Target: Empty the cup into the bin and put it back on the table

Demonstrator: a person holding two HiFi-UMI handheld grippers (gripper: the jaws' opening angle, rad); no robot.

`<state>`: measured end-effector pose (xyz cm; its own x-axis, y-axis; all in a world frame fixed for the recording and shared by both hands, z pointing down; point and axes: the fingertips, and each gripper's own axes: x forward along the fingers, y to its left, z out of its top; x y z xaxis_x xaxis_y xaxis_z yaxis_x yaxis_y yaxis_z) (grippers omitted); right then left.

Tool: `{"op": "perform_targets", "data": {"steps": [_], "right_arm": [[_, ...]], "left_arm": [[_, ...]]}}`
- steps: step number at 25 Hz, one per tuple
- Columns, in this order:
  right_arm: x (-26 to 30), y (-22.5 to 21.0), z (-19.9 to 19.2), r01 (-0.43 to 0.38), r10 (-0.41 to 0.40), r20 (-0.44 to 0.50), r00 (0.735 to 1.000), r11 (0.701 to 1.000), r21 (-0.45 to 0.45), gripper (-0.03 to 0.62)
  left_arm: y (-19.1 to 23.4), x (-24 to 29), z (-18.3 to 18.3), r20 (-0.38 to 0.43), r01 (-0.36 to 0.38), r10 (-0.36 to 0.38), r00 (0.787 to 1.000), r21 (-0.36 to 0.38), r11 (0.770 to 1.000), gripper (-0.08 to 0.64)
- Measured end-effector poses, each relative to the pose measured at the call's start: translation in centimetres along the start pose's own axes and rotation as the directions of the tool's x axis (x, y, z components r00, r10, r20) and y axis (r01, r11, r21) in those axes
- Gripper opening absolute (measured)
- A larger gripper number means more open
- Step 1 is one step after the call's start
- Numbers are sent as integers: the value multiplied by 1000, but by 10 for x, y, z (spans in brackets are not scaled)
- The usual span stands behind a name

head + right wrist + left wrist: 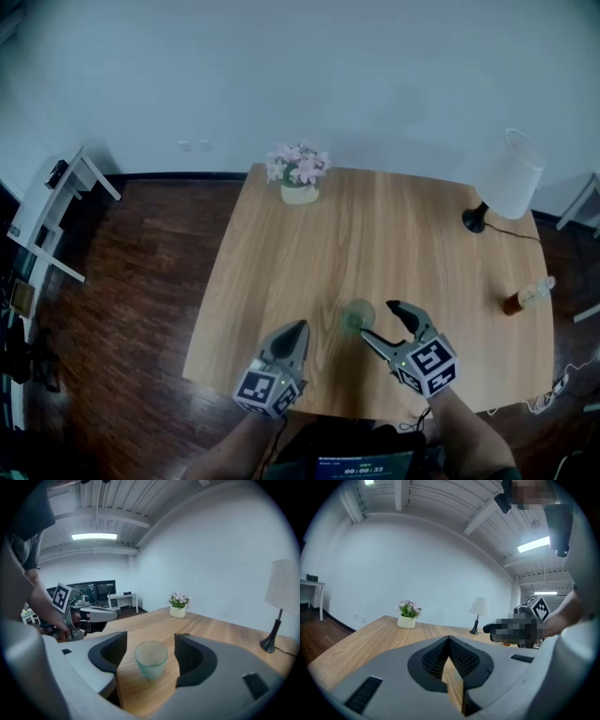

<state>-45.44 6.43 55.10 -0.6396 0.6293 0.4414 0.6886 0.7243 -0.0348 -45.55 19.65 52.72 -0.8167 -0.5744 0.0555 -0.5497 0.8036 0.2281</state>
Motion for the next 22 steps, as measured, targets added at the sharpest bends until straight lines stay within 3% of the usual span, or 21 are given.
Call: {"op": "perform_targets", "data": {"steps": [4, 7, 9, 13, 15, 22], "right_arm": [[-40, 2, 23, 17, -18, 81, 997, 1000, 15, 207], [-69, 3, 29, 13, -19, 123, 992, 998, 54, 187], [-90, 5, 32, 21, -29, 147, 989, 998, 58, 122], [-135, 8, 37, 34, -44, 197, 979, 998, 53, 110], [-158, 12, 38, 48, -58, 215, 975, 997, 53, 60], [-230, 28, 35, 64, -81, 255, 964, 995, 76, 60]], "left_arm": [[-29, -6, 25, 42, 32, -34, 999, 32, 999, -9], [-56, -13, 44, 75, 64, -70, 995, 80, 995, -9], [-75, -18, 55, 99, 79, -89, 991, 107, 991, -9], [-114, -33, 71, 141, 96, -118, 983, 150, 984, -9], [-132, -43, 75, 149, 102, -126, 981, 159, 982, -9], [-191, -77, 82, 164, 112, -141, 976, 177, 978, -9]]}}
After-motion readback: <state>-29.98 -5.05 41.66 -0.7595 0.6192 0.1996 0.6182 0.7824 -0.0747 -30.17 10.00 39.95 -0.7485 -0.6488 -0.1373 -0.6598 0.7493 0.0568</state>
